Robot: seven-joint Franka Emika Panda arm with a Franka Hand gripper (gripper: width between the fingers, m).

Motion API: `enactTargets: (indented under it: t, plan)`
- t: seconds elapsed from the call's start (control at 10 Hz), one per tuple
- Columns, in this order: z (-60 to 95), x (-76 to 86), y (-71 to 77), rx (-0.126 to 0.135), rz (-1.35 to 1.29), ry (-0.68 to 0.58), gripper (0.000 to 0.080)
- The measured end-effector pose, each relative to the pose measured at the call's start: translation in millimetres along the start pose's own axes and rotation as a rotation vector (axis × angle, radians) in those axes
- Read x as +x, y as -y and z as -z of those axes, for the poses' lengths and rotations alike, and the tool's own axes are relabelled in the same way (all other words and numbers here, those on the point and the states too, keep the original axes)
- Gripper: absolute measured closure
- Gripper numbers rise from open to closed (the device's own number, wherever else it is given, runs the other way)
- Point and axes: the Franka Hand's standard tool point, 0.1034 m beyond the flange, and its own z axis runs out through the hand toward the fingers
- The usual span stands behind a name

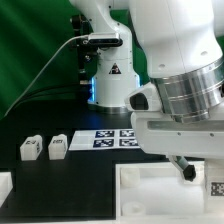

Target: Assemble one leg

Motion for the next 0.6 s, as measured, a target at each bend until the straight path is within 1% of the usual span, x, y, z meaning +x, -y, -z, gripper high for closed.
enactTargets:
  t: [0.1,0.2,0.3,0.5,0.6]
  plan:
    - [0.4,0.4,-0.5,-0.012,0.109,-0.001,0.0151]
    - [3.4,3.9,1.7,-0.034,0.243,-0.012,0.0151]
    - [5.7,6.2,3.7,-0.039,0.312,-0.019,0.0151]
    - [5.1,5.3,4.8,-0.036,0.295,-0.02,0.0151]
    - [5.0,5.3,4.8,-0.036,0.27,-0.02,0.0275]
